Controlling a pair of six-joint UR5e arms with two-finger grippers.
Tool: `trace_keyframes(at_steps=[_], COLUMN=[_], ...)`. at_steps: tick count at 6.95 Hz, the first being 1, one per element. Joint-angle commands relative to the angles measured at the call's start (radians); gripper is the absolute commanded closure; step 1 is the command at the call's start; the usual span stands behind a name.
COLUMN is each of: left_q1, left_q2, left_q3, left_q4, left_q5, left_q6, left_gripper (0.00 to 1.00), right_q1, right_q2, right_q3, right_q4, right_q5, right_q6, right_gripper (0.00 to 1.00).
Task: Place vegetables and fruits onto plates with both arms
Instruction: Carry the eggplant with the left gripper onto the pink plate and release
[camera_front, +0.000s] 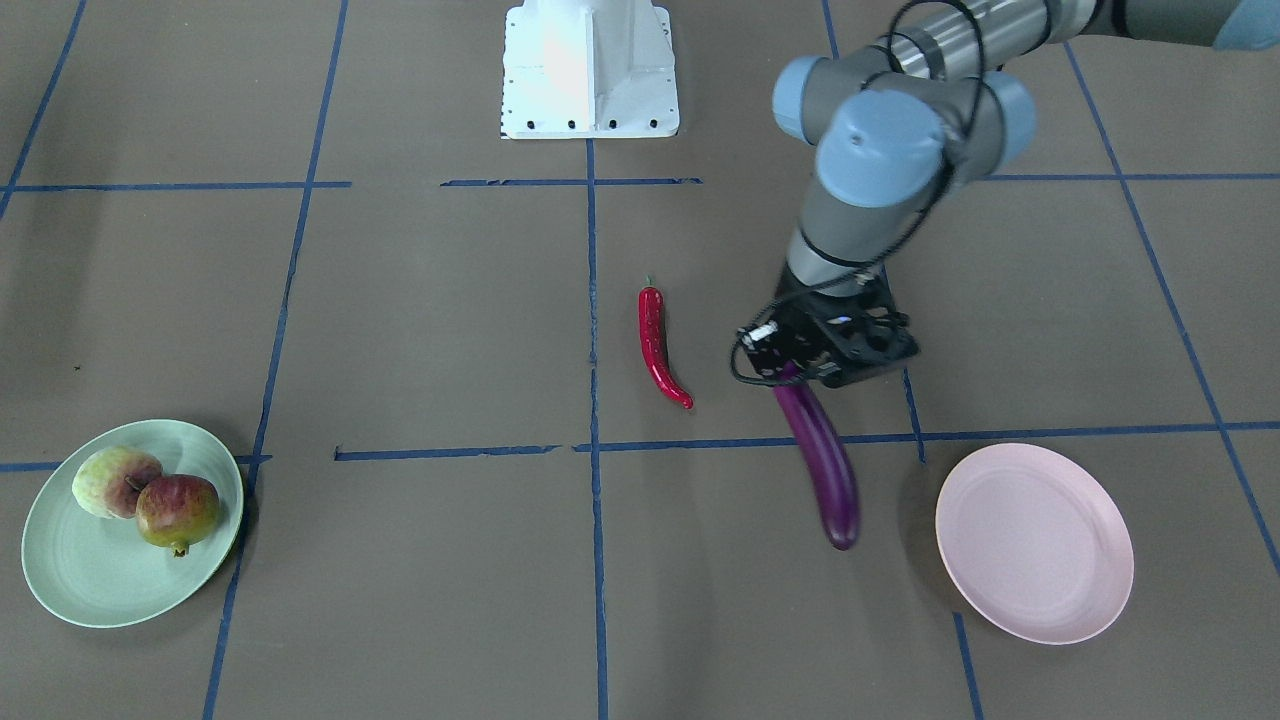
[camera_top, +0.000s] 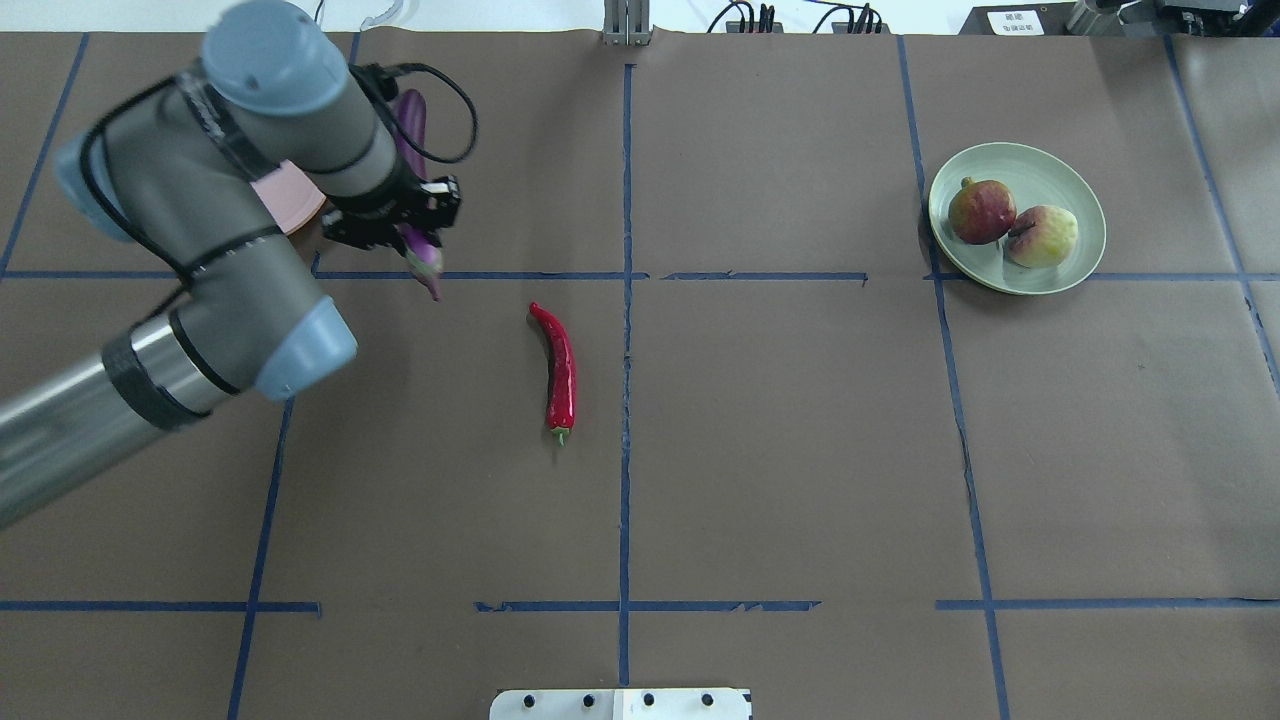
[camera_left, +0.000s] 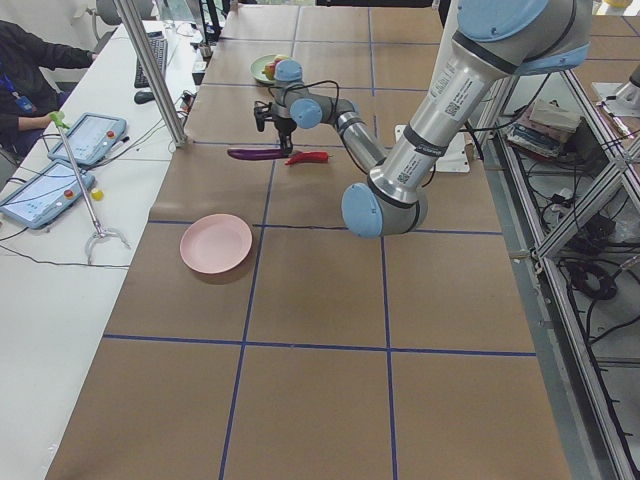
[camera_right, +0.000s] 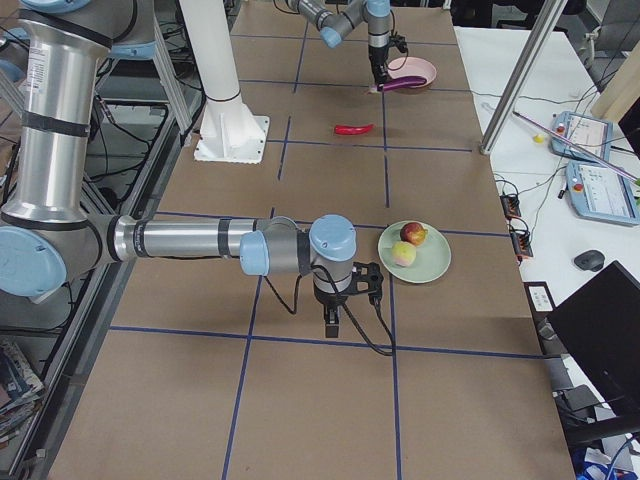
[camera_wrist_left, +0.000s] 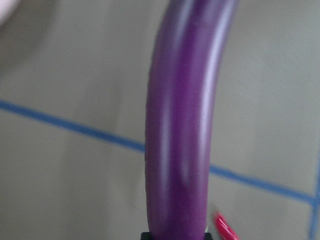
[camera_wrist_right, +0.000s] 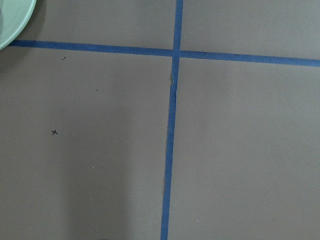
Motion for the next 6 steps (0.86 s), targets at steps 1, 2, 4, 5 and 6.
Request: trace_keyframes(at_steps=[1,2,4,5,6], left_q1=[-0.163,-0.168,-0.162,-0.164,-0.182], left_q2=[0.031,0.031,0.023,0.022,0.023], left_q3=[0.205,0.306,0.393,0.386,0.354], left_q4=[-0.012,-0.098,-0.2,-0.19,-0.18], left_q5=[-0.056,-0.053,-0.056,-0.073,-0.138], left_q6=[0.314,0.357,0.366,0.368,0.391], left_gripper=[1.0,0.99,0.06,0.0,0.0], right_q1=[0.0,0.0,0.0,0.0,0.0], right_q2=[-0.001,-0.001,0.0,0.0,0.0], right_q3=[0.0,0.001,0.001,0.001,0.001], right_q4=[0.0,0.002,0.002,0.002,0.002], right_q5=[0.002,0.003,0.003,0.003,0.002], right_q6=[-0.001,-0.001,-0.001,-0.002,-0.002], right_gripper=[0.0,0.0,0.0,0.0,0.0])
